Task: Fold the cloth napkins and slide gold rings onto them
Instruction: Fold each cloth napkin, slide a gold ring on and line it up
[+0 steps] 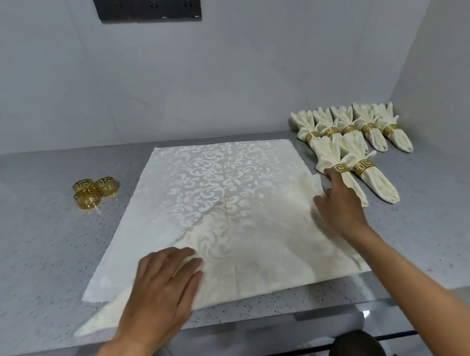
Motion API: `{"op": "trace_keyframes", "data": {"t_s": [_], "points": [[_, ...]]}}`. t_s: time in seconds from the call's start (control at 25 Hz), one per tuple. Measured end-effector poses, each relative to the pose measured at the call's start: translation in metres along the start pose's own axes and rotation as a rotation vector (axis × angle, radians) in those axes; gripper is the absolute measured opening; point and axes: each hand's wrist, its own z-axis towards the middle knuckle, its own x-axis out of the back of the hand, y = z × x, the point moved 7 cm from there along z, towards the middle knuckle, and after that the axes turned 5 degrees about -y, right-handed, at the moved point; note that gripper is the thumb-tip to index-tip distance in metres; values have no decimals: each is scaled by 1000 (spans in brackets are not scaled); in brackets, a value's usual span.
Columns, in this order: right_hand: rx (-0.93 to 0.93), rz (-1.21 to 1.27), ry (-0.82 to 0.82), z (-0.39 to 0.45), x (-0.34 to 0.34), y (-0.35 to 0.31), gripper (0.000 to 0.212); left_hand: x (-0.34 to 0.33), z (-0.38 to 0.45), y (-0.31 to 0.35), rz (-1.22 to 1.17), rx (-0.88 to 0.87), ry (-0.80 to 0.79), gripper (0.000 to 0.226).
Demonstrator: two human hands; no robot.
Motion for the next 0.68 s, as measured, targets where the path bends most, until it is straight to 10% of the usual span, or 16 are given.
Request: {"op": "trace_keyframes", "data": {"t_s": [0.4, 0.68], "points": [[636, -106, 75, -154, -36, -43, 25, -20, 3, 54, -244, 175, -143, 34], [667, -157, -107, -160, -65, -26, 29, -25, 3, 65, -254, 101, -174, 40]]}}
